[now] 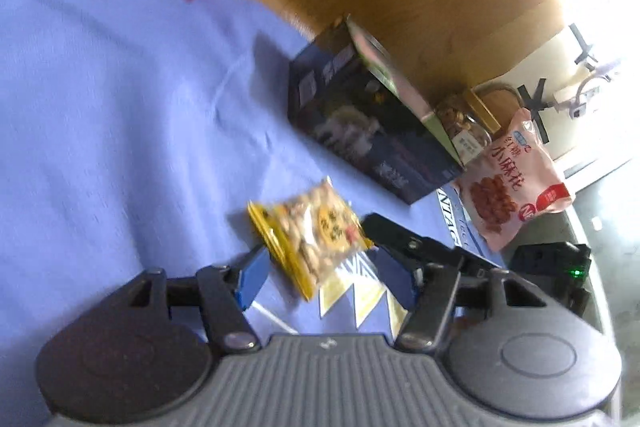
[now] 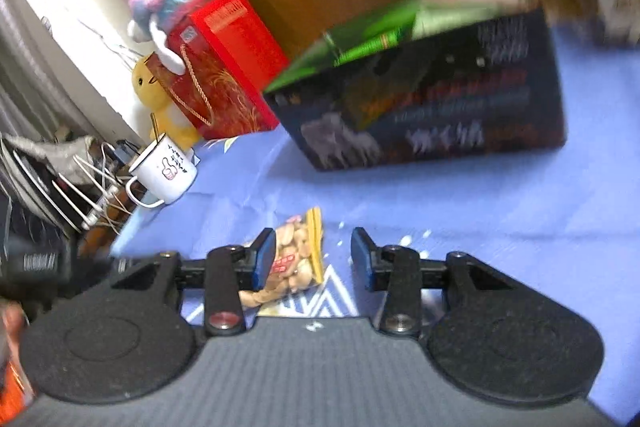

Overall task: Organize snacks
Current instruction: 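Grasp the yellow peanut packet on the cloth with the left tool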

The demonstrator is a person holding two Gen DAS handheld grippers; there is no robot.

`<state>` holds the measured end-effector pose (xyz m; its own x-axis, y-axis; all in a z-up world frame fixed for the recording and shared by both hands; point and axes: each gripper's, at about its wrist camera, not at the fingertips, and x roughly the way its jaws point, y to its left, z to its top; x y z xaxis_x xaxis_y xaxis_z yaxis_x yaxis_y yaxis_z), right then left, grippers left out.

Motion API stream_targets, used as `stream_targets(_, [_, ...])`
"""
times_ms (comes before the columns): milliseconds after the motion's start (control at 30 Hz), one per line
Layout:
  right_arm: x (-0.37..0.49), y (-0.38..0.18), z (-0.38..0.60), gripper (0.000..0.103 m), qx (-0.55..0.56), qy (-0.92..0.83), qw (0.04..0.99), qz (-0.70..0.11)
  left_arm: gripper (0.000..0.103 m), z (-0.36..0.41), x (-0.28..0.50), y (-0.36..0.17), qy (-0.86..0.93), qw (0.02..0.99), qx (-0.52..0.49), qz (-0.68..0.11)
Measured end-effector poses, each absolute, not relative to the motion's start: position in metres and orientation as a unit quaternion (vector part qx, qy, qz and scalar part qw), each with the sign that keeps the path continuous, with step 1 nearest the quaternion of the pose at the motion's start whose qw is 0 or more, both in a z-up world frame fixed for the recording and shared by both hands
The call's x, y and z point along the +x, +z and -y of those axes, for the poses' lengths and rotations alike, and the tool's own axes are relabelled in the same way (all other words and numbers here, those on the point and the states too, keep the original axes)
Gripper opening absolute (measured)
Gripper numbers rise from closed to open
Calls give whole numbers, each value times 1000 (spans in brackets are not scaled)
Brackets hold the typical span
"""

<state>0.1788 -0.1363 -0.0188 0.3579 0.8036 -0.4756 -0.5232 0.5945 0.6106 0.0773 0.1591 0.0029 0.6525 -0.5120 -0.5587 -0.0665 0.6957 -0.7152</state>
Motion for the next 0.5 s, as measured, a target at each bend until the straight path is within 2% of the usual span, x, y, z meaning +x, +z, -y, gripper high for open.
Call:
stream_targets(67, [175,-24,132,33,197,422,790,-399,55,-155,81,1,-132,840,-365,-380])
stream_targets(100, [170,-25,129,31,197,424,788,-400,52,-153,83,1,-127,843,-360,-380])
stream_targets(167, [158,-21,125,22,182,423,794,-396,35,-150,88,2,-117,847,-346,-387])
stream_targets(300, [141,-11,127,20,160,416,813,-375,33,-146,94,9,-132,842,-346,-392])
stream_targets(500, [146,33,142,19,153,402,852,-298,34,-129,134,69,-169,875,-302,-338])
